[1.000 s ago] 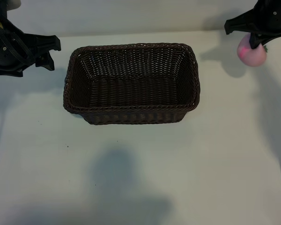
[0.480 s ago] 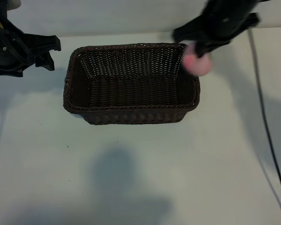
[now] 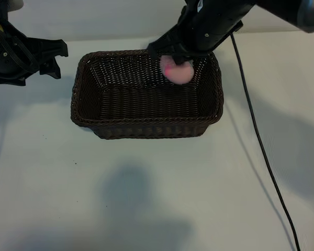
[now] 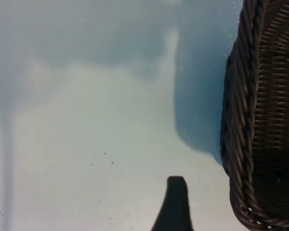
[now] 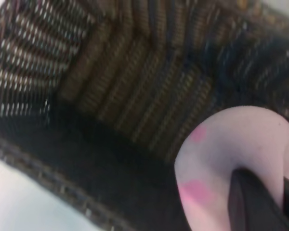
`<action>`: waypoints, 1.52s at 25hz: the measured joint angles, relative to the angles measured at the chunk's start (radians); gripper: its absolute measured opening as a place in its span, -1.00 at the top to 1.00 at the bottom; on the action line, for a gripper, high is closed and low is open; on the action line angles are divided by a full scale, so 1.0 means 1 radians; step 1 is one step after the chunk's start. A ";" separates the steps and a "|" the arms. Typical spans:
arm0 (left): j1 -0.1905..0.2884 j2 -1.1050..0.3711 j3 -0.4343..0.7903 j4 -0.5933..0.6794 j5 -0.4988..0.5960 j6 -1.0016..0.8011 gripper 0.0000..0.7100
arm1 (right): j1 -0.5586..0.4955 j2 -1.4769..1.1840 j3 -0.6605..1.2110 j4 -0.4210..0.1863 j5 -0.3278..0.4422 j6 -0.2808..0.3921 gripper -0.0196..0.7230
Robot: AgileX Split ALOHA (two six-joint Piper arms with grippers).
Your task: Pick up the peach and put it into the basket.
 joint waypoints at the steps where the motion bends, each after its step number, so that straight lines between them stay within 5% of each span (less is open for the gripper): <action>1: 0.000 0.000 0.000 0.000 0.000 0.001 -0.66 | 0.000 0.014 -0.001 0.000 -0.013 0.000 0.84; 14: 0.000 0.000 0.000 0.000 0.000 0.002 -0.66 | 0.000 0.209 -0.001 0.045 -0.076 -0.002 0.79; 19: 0.000 0.000 0.000 0.000 0.000 0.002 -0.66 | 0.000 0.208 -0.005 0.049 -0.061 -0.003 0.33; 25: 0.000 0.000 0.000 0.000 0.000 0.002 -0.66 | 0.000 0.190 -0.124 0.041 0.073 -0.023 -0.41; 31: 0.000 0.000 0.000 0.000 0.000 0.002 -0.66 | -0.015 0.189 -0.241 -0.021 0.258 -0.019 -0.46; 38: 0.000 0.000 0.000 0.000 0.000 0.001 -0.66 | -0.147 0.187 -0.253 -0.047 0.342 -0.019 -0.40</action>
